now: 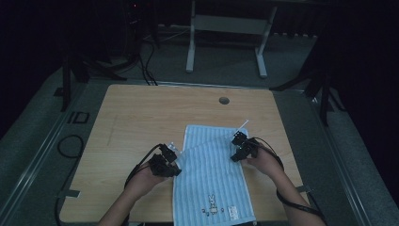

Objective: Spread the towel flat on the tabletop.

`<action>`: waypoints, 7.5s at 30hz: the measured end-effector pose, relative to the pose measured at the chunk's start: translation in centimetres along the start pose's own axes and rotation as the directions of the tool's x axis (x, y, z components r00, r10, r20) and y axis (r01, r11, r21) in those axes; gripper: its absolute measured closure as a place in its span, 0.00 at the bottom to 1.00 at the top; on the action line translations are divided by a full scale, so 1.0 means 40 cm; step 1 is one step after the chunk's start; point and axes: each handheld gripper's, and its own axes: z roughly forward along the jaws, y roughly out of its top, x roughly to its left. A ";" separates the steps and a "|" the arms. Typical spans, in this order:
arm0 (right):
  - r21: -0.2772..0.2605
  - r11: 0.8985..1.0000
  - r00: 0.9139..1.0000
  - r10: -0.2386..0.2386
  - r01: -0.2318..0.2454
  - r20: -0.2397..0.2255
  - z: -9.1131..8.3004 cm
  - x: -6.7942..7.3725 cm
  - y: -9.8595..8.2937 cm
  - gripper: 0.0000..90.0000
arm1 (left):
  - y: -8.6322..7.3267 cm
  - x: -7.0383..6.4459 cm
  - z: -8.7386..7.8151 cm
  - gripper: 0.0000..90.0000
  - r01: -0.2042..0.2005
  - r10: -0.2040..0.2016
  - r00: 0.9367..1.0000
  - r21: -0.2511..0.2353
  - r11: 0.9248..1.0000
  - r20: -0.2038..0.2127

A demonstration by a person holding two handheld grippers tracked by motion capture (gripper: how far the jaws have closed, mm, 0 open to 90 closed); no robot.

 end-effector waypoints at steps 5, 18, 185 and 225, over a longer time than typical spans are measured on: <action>-0.073 0.996 0.999 -0.047 0.047 -0.006 -0.065 0.027 -0.034 0.97 | -0.001 -0.004 -0.036 0.98 -0.011 0.012 1.000 -0.041 0.999 0.027; -0.274 0.961 0.999 0.038 -0.038 -0.006 -0.253 -0.030 -0.164 0.97 | 0.105 0.019 -0.097 0.98 -0.004 0.005 1.000 -0.184 0.983 0.002; -0.154 0.988 0.996 0.000 0.013 0.088 0.002 -0.071 -0.046 0.95 | 0.217 0.118 0.144 0.74 0.021 -0.015 0.991 0.052 0.998 -0.129; -0.188 0.981 0.993 0.070 -0.052 0.093 -0.008 -0.092 -0.090 0.81 | 0.189 0.063 0.146 0.58 -0.053 0.056 0.996 0.041 0.998 -0.064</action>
